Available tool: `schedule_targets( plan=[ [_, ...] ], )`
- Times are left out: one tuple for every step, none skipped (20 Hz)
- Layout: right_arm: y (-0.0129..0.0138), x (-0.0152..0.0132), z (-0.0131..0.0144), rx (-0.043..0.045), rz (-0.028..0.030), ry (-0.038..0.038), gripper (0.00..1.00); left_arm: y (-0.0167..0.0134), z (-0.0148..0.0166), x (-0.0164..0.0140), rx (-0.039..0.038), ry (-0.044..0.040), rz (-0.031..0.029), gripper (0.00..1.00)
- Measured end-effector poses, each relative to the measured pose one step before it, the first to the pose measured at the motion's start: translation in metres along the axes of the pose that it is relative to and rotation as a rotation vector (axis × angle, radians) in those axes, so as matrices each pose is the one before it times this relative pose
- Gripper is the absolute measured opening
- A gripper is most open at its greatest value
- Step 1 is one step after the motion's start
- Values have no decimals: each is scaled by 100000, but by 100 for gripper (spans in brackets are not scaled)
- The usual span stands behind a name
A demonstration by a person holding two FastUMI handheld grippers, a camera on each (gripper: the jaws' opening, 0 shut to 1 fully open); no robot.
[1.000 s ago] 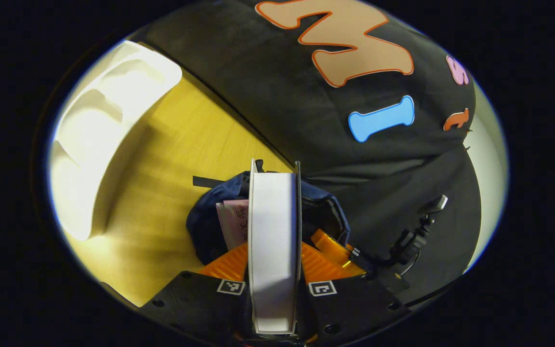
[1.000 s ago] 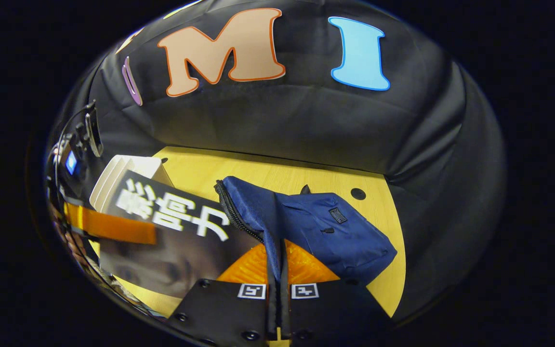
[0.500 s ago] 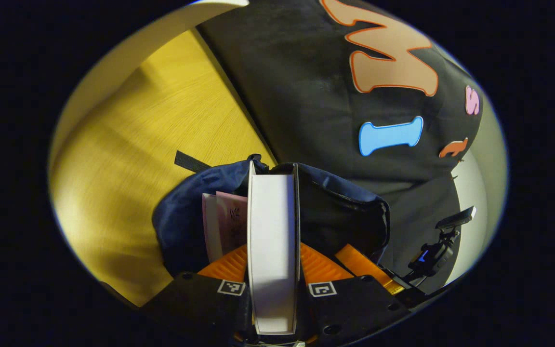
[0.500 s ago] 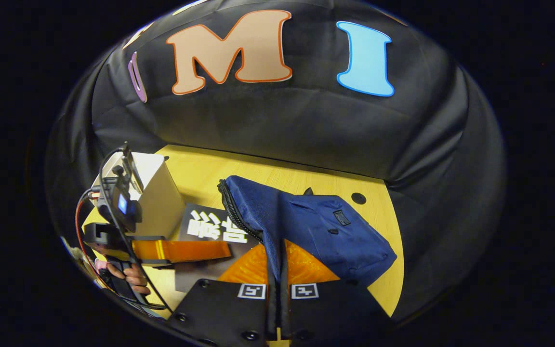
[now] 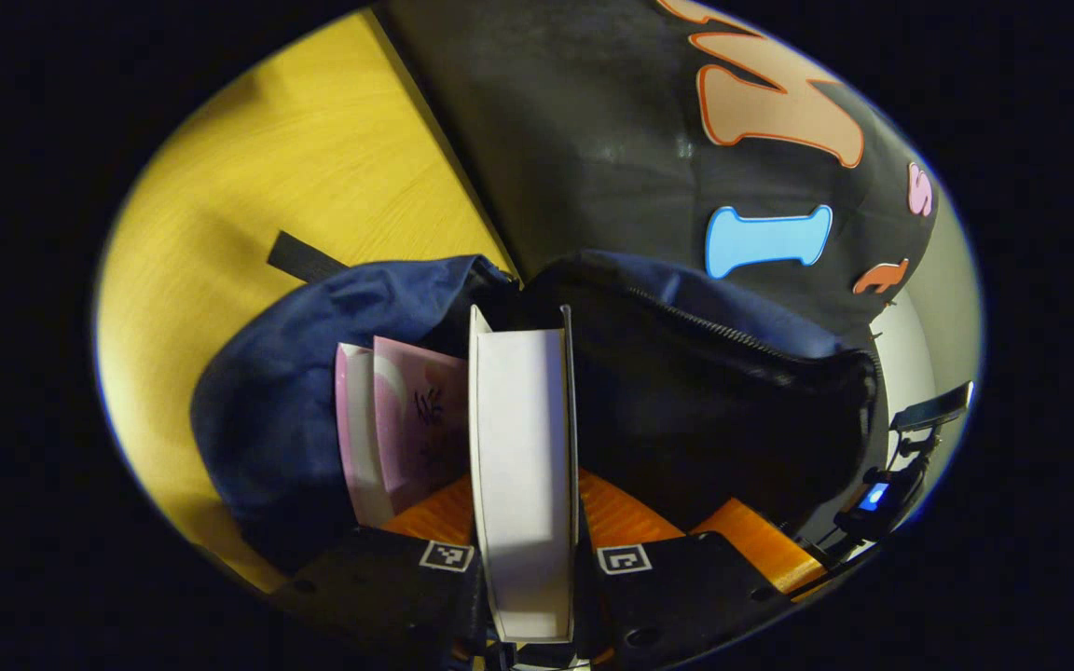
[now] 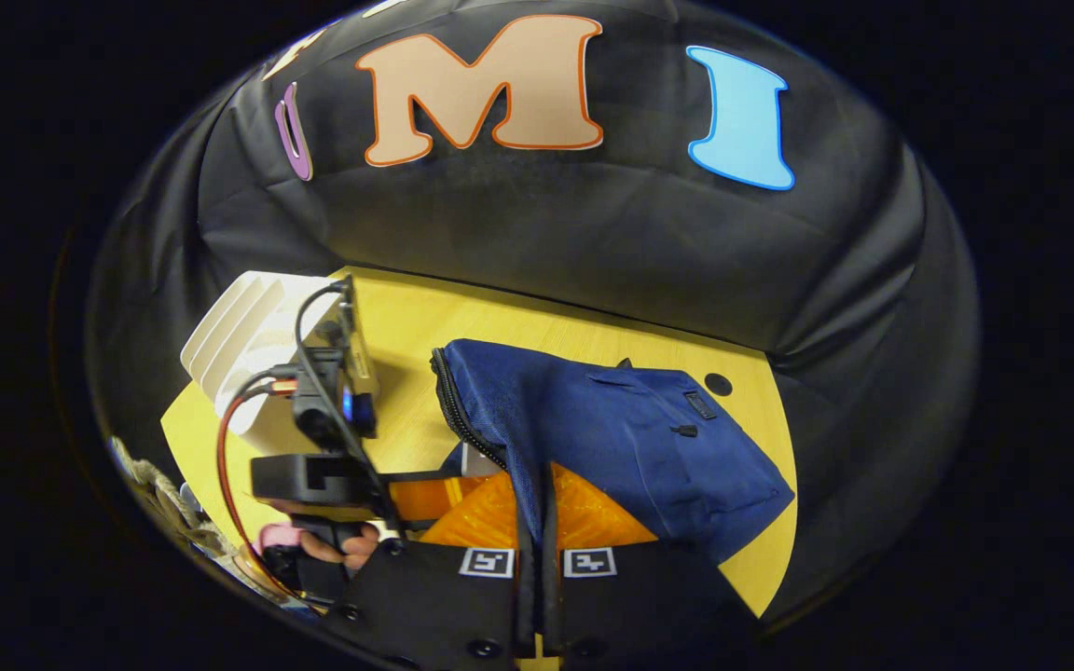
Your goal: Open the schoolbag, grab two books from the bookshelf and put them into the schoolbag.
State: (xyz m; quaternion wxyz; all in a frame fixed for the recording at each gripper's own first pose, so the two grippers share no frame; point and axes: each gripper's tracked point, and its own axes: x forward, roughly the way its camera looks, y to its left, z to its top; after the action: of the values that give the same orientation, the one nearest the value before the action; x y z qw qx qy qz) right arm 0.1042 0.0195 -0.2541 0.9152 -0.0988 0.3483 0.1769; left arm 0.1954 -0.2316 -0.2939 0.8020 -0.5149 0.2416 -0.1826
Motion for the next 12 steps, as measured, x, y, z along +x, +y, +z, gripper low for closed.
schedule_targets(
  plan=[
    [121,122,-287,-303,166,1022,5,137,32,344,-475,158,-49,34],
    [132,169,-370,-669,-68,797,5,248,226,445,59,-56,95,34],
    [3,109,-140,-784,-424,333,6,296,204,335,-419,-362,568,35],
    [-177,-19,-3,-280,-559,28,5,280,-1,306,248,98,915,37],
    [-229,-104,121,418,-372,-510,5,126,73,-63,-709,-467,998,39],
    [-206,46,179,985,-426,-579,6,-26,-377,-77,397,7,1573,41],
    [-310,-73,131,1104,-467,-420,6,-80,-245,-558,2284,979,1197,38],
    [-150,-139,-5,863,-423,-510,5,-117,-172,-349,2935,437,1377,55],
    [-241,-169,241,753,-321,-961,6,-68,73,-475,2868,-176,2063,67],
    [-123,-25,255,873,-142,-1045,7,23,-182,-756,2362,562,3041,68],
    [-285,-229,325,1151,-342,-1153,7,113,-30,-1001,2004,-42,2867,76],
    [-85,142,-91,1004,362,-126,10,486,62,-1257,2608,-1101,4655,86]
  ],
)
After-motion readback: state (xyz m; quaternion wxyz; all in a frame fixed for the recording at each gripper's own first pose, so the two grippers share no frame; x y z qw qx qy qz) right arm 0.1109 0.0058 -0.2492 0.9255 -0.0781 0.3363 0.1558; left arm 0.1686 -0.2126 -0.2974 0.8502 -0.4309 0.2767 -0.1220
